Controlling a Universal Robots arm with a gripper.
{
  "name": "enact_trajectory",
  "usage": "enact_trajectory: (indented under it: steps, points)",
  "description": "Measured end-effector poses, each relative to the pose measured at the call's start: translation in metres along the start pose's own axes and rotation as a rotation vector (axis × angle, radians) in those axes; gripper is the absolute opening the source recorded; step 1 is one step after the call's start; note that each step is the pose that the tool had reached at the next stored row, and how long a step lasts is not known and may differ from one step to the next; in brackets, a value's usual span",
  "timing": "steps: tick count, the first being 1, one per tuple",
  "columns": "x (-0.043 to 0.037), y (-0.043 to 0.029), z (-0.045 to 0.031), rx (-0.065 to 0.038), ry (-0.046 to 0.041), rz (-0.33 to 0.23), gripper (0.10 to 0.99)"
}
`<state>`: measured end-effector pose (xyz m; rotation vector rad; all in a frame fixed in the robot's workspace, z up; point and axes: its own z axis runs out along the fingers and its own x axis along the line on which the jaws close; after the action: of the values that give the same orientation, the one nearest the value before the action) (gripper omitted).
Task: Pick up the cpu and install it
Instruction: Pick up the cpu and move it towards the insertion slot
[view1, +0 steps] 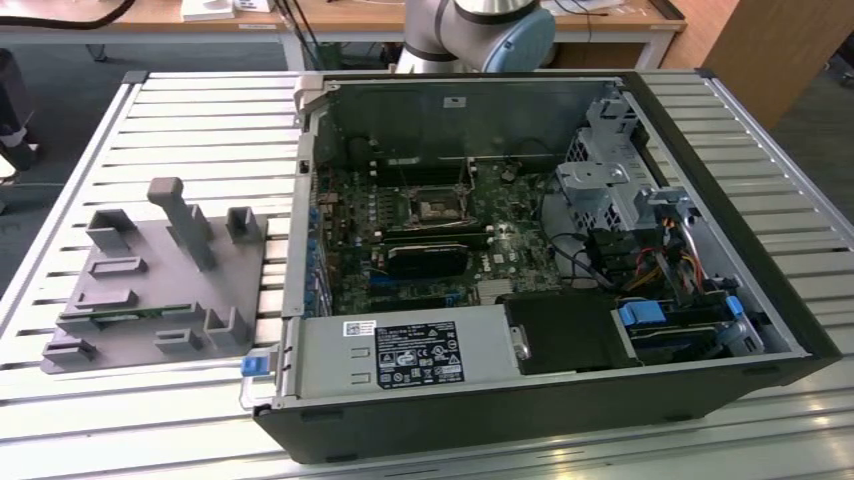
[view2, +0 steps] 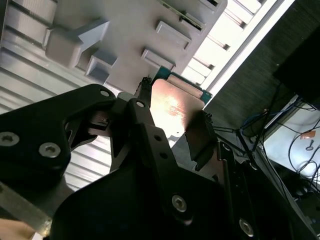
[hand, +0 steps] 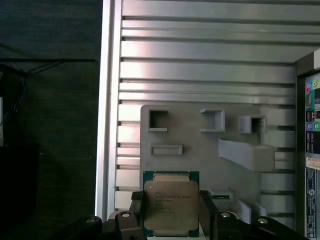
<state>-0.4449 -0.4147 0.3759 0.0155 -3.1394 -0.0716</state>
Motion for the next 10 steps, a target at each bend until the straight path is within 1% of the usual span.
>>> enact_trajectory:
  steps: [10]
  points:
    - [0.0, 0.0011, -0.0229, 0.0, 0.0, 0.0, 0.525]
